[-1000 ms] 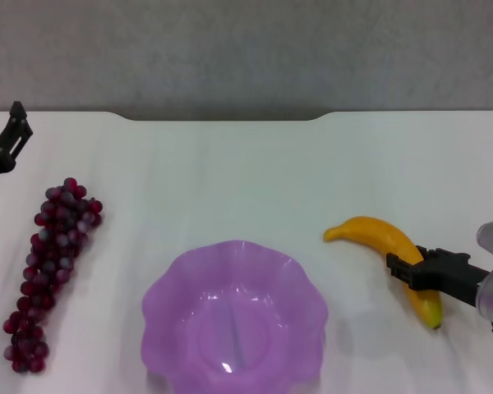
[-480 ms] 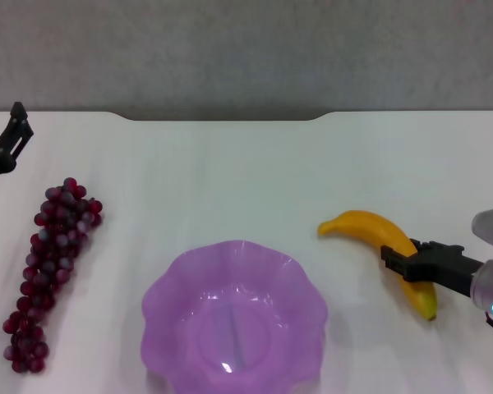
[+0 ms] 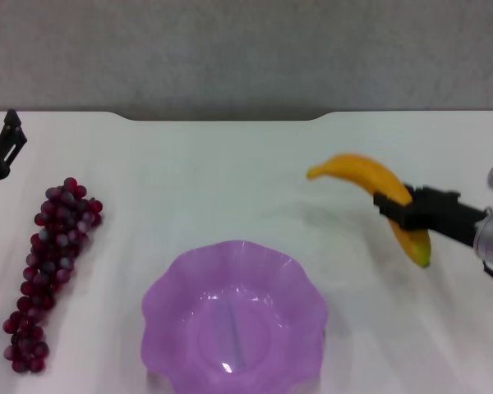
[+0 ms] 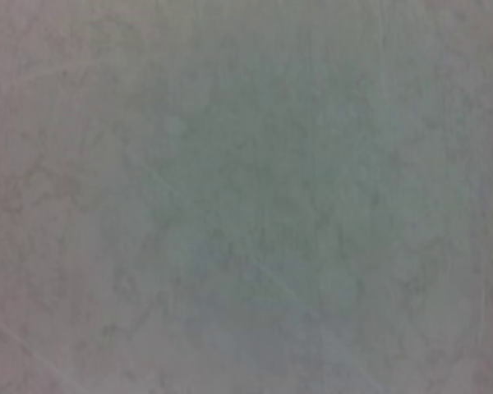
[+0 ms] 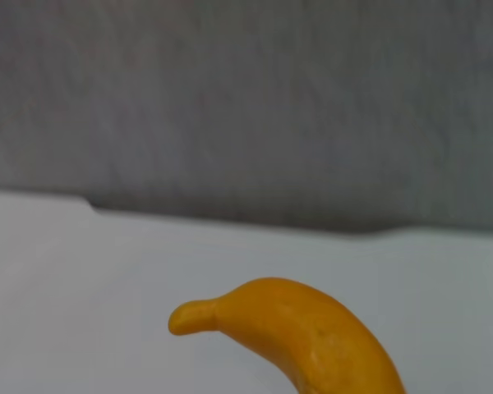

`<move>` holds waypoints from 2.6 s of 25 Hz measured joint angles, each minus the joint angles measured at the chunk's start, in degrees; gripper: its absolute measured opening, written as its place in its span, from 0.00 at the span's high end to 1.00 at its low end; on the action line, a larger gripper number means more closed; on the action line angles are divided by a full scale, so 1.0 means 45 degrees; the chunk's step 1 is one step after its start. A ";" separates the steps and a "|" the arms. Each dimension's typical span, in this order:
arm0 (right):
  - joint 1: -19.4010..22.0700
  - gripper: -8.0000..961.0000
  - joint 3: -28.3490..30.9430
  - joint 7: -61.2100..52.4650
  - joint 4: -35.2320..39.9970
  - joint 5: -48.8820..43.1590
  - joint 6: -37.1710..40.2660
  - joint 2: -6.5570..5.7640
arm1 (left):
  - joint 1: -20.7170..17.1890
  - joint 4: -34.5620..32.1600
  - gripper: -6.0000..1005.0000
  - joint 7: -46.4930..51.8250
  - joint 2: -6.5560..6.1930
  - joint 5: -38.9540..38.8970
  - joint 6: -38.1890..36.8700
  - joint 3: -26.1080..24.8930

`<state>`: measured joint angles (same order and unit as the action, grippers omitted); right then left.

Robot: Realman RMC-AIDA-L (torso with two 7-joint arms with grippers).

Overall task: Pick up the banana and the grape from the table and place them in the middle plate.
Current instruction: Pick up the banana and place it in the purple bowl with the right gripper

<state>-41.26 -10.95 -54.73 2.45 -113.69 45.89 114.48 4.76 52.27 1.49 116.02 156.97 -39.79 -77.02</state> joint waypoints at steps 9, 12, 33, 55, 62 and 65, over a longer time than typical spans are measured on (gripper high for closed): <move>0.0031 0.46 -0.0138 -0.0193 0.1121 0.0014 0.3472 0.0084 | -0.0044 -0.0040 0.11 -0.0010 -0.0021 0.0000 0.0014 -0.0033; -0.0084 0.46 -0.0619 -0.0194 0.0971 0.0009 0.4022 0.0097 | -0.0015 -0.0040 0.11 -0.0015 -0.0021 0.0000 0.0016 -0.0029; -0.1680 0.46 -0.2790 -0.1045 -0.2113 -0.2453 0.2694 0.0088 | 0.0115 -0.0004 0.11 -0.0020 0.0000 -0.0001 -0.0003 0.0064; -0.2760 0.42 -0.2805 -0.2808 -0.1494 -0.5739 0.2808 0.0093 | 0.0115 0.0105 0.11 -0.0019 0.0000 -0.0001 -0.0063 0.0065; -0.2849 0.40 -0.2800 -0.2811 -0.1364 -0.5763 0.2828 0.0104 | 0.0114 0.0104 0.11 -0.0020 0.0000 -0.0001 -0.0052 0.0065; -0.2918 0.31 -0.2799 -0.2816 -0.1342 -0.5783 0.2889 0.0110 | 0.0114 0.0102 0.11 -0.0020 0.0000 0.0000 -0.0057 0.0064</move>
<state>-54.39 -23.55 -67.40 -3.58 -139.71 58.89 114.98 5.27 52.73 1.40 116.02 156.97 -40.05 -76.73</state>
